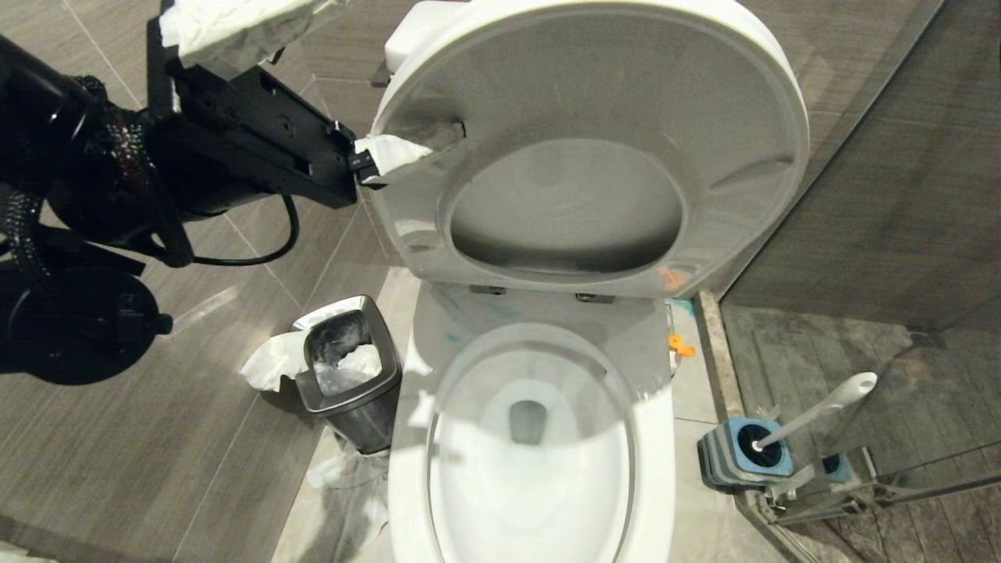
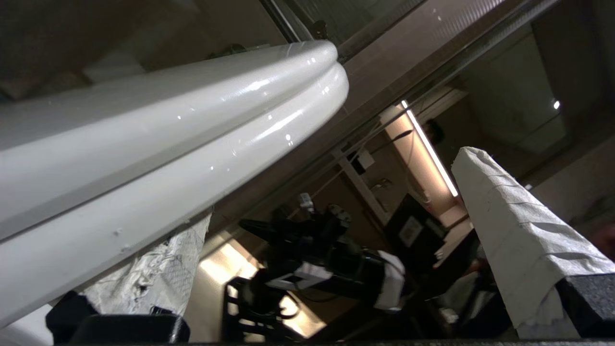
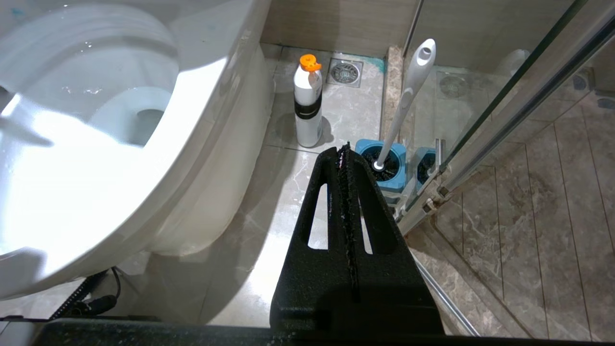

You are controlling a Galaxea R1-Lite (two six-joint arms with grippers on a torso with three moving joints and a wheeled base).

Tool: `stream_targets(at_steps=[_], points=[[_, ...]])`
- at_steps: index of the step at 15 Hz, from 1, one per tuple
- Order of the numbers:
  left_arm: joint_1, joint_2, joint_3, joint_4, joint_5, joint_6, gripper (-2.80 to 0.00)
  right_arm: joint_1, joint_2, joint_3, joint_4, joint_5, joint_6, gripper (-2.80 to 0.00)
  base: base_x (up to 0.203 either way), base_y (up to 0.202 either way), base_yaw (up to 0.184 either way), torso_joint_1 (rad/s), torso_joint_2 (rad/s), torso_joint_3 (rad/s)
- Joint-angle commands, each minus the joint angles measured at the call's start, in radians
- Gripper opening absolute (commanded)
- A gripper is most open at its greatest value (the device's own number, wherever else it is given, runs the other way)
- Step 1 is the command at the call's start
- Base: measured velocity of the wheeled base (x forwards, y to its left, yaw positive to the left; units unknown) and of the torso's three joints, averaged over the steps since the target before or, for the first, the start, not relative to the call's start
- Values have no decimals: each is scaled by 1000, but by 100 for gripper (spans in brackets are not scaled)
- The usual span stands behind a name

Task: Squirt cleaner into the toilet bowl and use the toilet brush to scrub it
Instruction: Use the left hand to lift the toilet lid slightly

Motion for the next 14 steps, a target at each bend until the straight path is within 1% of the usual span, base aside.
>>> stream_targets(at_steps=[1,2,4,5,8,10,12,13,14], points=[[19,138,-44,-68,-7,74,0,1,1,0,0,0,0,-280,0,0,0,0,0,0],[29,196,-78,-115,-6,121,0,1,1,0,0,0,0,-280,0,0,0,0,0,0],[51,297,-194,-174,9,178,0,1,1,-1,0,0,0,-280,0,0,0,0,0,0],[57,342,-254,-185,29,208,0,1,1,-1,0,0,0,-280,0,0,0,0,0,0],[60,498,-460,-194,101,348,0,1,1,-1,0,0,0,-280,0,0,0,0,0,0],[57,585,-616,-196,133,384,0,1,1,-1,0,0,0,-280,0,0,0,0,0,0],[49,661,-748,-196,174,399,0,0,1,0,0,0,0,-280,0,0,0,0,0,0],[46,692,-791,-197,190,404,0,1,1,0,0,0,0,-280,0,0,0,0,0,0],[44,707,-803,-197,200,416,0,1,1,-1,0,0,0,-280,0,0,0,0,0,0]])
